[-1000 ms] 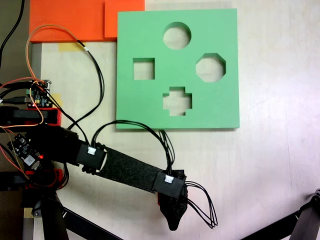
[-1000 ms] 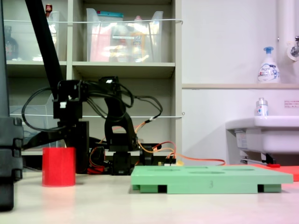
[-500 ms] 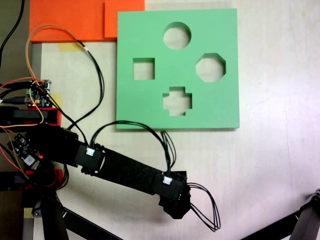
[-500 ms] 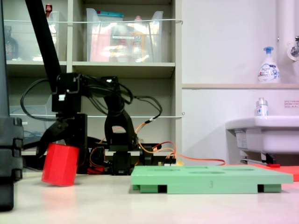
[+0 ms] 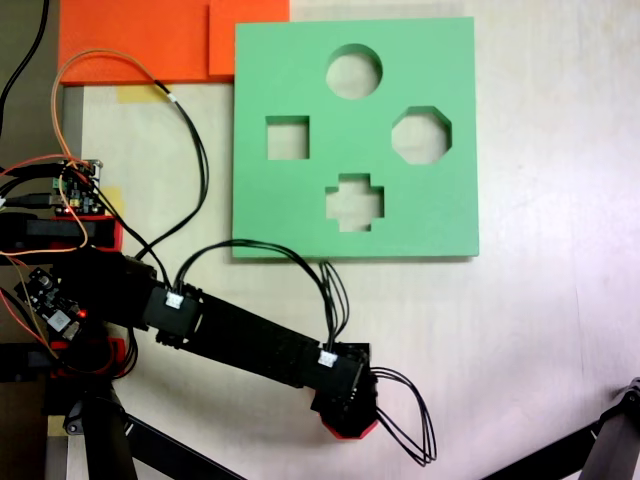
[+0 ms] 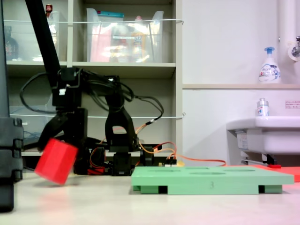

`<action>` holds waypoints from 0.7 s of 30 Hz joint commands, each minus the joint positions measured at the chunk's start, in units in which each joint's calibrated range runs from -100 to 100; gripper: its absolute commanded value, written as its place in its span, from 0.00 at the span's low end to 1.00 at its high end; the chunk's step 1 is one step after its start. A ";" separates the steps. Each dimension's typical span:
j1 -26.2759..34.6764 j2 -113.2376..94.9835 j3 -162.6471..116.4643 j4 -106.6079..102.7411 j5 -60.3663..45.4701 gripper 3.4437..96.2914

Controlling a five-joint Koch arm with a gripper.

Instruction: Put the octagonal pillar block into the corresponding hole

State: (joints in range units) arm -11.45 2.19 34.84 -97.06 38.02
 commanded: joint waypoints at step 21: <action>23.49 7.03 31.56 -2.94 29.60 0.43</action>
State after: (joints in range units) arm 11.26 7.80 61.49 -99.22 65.67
